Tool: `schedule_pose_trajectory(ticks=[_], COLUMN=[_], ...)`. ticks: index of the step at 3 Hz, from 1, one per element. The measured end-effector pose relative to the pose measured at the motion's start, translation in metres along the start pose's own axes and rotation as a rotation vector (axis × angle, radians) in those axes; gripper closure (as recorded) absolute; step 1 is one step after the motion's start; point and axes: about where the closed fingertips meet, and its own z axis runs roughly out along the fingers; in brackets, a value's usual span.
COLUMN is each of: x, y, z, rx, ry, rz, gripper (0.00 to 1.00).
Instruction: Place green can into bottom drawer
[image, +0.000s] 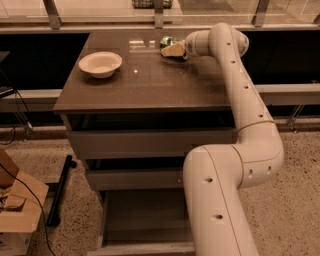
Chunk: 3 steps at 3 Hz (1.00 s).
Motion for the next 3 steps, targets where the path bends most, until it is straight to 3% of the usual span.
schedule_pose_trajectory(ticks=[1, 2, 3], x=[-0.007, -0.007, 0.006], y=[-0.003, 0.002, 0.021], z=[-0.006, -0.014, -0.005], rx=[0.008, -0.016, -0.042], ry=[-0.017, -0.024, -0.011], rz=[0.010, 0.014, 0.051], gripper=[0.42, 0.64, 0.89])
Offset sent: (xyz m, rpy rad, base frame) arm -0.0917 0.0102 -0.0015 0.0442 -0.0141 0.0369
